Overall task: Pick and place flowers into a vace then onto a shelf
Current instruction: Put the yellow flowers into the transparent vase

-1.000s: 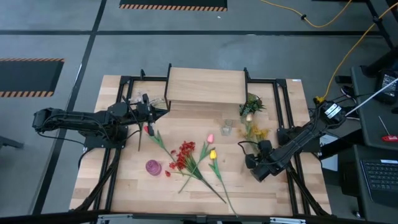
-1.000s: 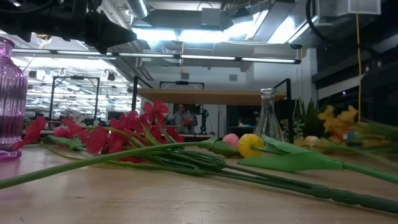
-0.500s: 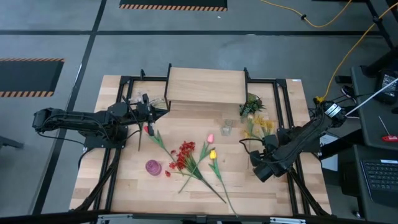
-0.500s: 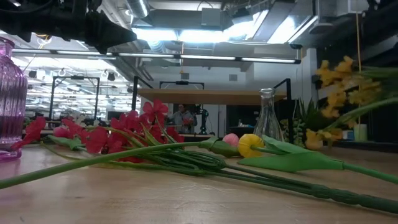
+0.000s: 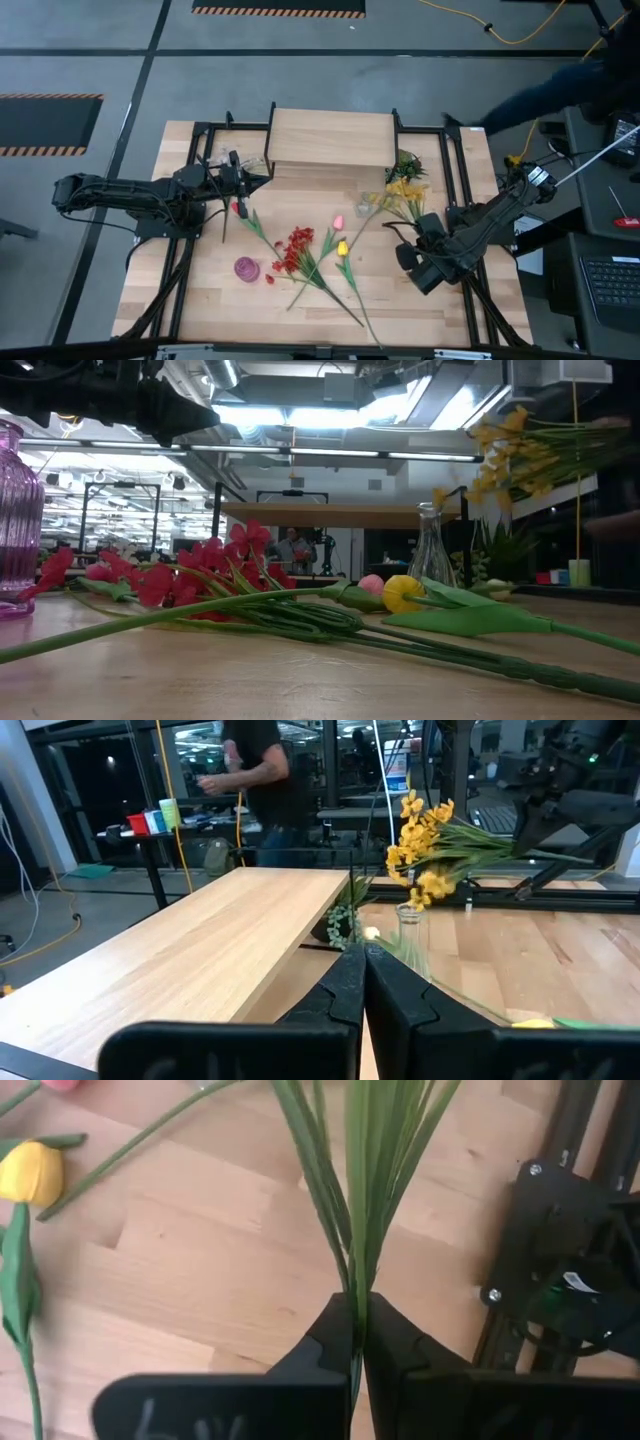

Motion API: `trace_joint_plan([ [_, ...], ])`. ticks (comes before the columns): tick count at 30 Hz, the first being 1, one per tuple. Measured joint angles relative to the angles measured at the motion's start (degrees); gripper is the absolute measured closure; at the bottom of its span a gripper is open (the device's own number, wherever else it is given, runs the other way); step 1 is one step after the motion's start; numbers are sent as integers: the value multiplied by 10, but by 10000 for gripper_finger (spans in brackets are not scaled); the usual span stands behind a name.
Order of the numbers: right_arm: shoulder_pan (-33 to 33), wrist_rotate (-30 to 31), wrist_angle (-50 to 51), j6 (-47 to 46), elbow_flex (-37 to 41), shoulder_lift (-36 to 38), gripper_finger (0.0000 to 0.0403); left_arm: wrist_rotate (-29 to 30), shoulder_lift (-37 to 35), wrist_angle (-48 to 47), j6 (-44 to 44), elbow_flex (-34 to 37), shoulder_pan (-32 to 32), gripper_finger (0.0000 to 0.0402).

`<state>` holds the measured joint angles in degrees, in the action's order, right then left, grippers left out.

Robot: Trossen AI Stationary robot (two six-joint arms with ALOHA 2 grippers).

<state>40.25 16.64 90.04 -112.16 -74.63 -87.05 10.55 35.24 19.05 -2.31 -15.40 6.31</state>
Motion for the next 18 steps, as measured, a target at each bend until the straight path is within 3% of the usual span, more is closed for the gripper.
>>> trace_joint_plan([
  [14,0,52,0,63,-2,15,397,-1,0,0,0,0,0,398],
  [18,2,105,-4,81,-13,37,397,-1,0,0,0,0,0,398],
])
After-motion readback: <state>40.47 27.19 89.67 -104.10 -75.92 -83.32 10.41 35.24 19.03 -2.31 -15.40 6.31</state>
